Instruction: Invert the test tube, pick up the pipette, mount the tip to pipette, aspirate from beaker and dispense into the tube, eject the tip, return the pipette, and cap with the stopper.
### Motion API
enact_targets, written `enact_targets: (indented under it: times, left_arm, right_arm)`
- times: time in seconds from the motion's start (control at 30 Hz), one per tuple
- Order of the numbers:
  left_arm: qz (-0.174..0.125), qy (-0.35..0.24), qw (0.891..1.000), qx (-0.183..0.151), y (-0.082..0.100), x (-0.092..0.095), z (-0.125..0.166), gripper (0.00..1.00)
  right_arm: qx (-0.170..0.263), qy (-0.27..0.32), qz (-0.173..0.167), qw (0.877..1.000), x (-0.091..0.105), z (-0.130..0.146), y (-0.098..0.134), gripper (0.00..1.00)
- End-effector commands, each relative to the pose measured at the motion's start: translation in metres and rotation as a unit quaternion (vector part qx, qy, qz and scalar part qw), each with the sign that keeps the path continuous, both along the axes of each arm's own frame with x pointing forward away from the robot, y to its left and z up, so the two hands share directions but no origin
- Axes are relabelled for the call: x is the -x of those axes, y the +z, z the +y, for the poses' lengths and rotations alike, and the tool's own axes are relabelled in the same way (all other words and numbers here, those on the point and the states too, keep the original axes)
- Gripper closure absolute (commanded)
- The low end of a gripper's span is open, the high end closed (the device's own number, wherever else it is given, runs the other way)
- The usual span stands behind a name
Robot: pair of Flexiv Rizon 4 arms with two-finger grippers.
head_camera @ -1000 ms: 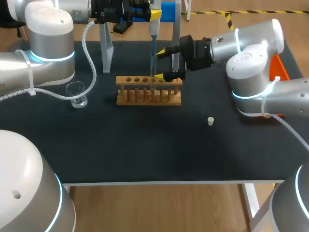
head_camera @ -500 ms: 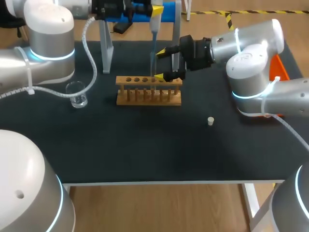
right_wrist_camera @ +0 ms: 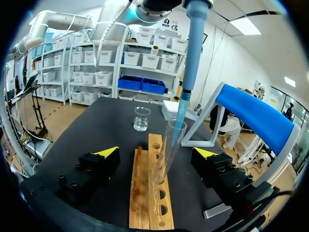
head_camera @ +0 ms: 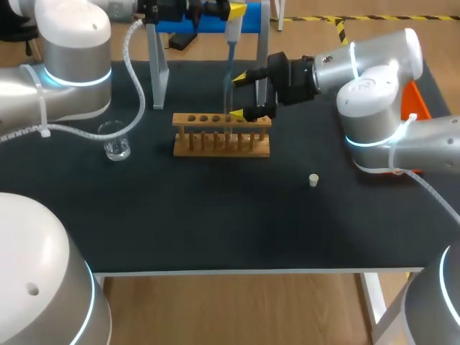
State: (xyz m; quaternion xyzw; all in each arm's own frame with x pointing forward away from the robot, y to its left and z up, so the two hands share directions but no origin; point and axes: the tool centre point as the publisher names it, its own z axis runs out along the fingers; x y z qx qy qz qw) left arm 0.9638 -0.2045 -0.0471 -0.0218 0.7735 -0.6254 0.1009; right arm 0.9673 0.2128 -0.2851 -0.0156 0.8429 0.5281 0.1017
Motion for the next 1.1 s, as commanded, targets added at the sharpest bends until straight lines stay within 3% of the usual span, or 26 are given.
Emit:
enact_targets:
  times: [0.03,1.1]
  left_arm:
    - [0.001,0.001,1.000,-0.004,0.003,0.001,-0.002,1.00]
    - [-0.023,-0.001,1.000,-0.018,0.030,0.017,-0.011,1.00]
  right_arm:
    - [0.000,0.000,0.000,1.000,0.000,0.000,0.000,0.00]
    - [0.000,0.000,0.000,1.000,0.000,0.000,0.000,0.00]
